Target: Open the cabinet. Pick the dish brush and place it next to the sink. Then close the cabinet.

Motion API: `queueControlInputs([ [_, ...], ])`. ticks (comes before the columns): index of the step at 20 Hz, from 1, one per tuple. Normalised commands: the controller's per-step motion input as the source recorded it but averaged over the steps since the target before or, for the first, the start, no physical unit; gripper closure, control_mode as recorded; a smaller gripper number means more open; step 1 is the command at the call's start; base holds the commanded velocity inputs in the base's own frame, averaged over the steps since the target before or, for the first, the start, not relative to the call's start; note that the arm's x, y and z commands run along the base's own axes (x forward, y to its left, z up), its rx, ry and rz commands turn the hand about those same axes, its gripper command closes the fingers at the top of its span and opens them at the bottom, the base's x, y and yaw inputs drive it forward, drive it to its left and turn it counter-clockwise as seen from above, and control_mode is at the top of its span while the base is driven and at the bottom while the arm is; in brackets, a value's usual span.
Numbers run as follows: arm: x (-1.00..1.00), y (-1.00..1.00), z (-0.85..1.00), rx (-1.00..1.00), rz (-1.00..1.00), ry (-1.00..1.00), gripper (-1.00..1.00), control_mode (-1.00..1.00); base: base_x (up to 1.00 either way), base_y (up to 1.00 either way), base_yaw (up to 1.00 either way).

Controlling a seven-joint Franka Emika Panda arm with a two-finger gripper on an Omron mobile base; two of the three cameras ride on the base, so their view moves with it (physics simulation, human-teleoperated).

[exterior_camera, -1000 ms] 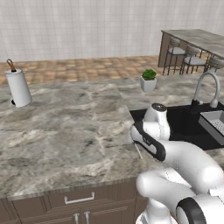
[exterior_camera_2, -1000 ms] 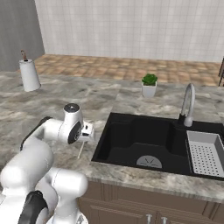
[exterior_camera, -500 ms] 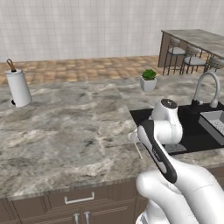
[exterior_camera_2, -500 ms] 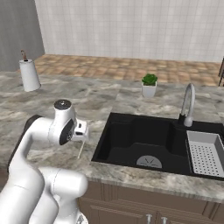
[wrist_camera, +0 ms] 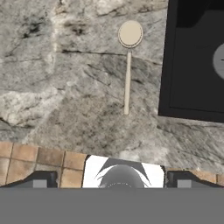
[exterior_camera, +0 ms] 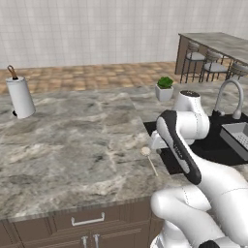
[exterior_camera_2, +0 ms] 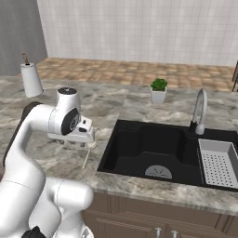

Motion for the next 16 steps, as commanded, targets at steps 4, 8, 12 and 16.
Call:
queueControlInputs([
  [4, -0.63, -0.05, 0.09, 0.00, 0.00, 0.01, -1.00, -1.00, 0.00, 0.00, 0.00],
  [8, -0.47, 0.00, 0.00, 0.00, 0.00, -0.04, -1.00, -1.00, 0.00, 0.00, 0.00],
  [12, 0.00, 0.00, 0.00, 0.00, 0.00, 0.00, -1.00, -1.00, 0.00, 0.00, 0.00],
  [16, 0.00, 0.00, 0.00, 0.00, 0.00, 0.00, -1.00, -1.00, 0.00, 0.00, 0.00],
])
